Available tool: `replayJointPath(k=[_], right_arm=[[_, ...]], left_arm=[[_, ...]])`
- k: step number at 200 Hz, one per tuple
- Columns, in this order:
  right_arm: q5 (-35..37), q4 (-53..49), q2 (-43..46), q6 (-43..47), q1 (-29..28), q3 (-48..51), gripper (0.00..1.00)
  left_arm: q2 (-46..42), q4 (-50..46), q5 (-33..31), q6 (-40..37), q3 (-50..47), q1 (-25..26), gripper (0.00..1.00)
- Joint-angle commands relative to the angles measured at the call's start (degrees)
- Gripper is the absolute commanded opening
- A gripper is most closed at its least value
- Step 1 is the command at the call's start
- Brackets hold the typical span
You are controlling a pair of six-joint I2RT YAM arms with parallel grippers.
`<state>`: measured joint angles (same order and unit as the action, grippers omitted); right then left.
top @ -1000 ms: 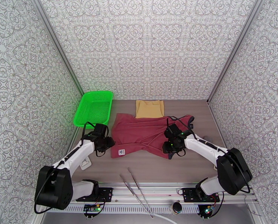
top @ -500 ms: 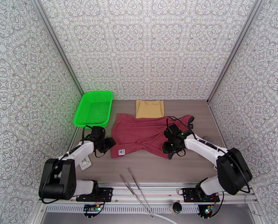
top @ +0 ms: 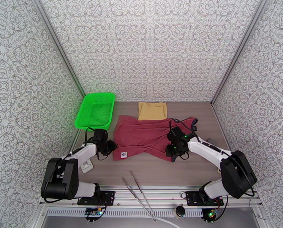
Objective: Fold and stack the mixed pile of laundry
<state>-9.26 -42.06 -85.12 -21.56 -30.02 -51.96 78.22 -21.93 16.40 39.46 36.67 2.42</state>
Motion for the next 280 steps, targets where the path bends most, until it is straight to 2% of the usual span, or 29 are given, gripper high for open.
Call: replayJointPath(k=[1, 34, 39, 105, 135, 166, 208, 218, 234, 246, 259, 267, 280], right_arm=[[-0.31, -0.21, -0.3, 0.03, -0.64, -0.46, 0.42], [-0.5, -0.3, -0.34, -0.53, -0.63, -0.8, 0.42], [-0.5, -0.3, -0.31, -0.63, -0.61, -0.85, 0.42], [0.3, -3.22, 0.21, 0.97, -0.6, -5.04, 0.42], [0.12, -4.98, 0.63, 2.47, -0.55, -5.57, 0.42], [-0.86, -5.45, 1.74, 3.27, -0.54, -4.48, 0.42], [-2.23, -6.3, 6.01, 2.51, -0.57, -0.67, 0.42], [-2.56, -5.94, 6.65, 1.84, -0.58, 0.34, 0.41], [-2.89, -3.98, 7.49, -0.31, -0.65, 2.46, 0.36], [-3.61, -1.98, 7.35, -1.81, -0.65, 3.71, 0.33], [-3.95, 0.62, 6.38, -3.79, -0.66, 4.46, 0.29], [-4.31, 2.1, 5.43, -4.69, -0.66, 4.47, 0.28], [-4.45, 4.04, 3.61, -5.94, -0.67, 4.17, 0.24]], left_arm=[[-4.72, -3.1, -1.57, -0.05, -1.61, 0.39, 0.0], [-9.69, -7.23, -1.81, 0.27, -2.43, 0.66, 0.0], [-10.38, -8.32, -3.76, 0.2, -2.24, 0.62, 0.0], [-21.0, -27.18, -10.89, -3.14, 4.2, 2.66, 0.0], [-22.93, -27.76, -11.12, 3.37, 2.7, 9.74, 0.0], [-24.02, -33.13, -21.14, 12.89, 1.26, 17.62, 0.0], [-29.48, -41.98, -30.28, 24.27, -0.63, 22.72, 0.0], [-30.39, -43.36, -31.45, 25.91, -1.5, 23.38, 0.15], [-31.5, -44.82, -31.87, 27.97, -2.94, 24.2, 0.24], [-32.18, -45.3, -31.97, 29.44, -3.92, 25.18, 0.35], [-32.73, -45.39, -32.2, 30.61, -4.18, 26.17, 0.6], [-32.77, -45.18, -32.35, 30.76, -3.92, 26.54, 0.64], [-32.45, -45.1, -32.95, 30.47, -2.59, 26.59, 0.65]])
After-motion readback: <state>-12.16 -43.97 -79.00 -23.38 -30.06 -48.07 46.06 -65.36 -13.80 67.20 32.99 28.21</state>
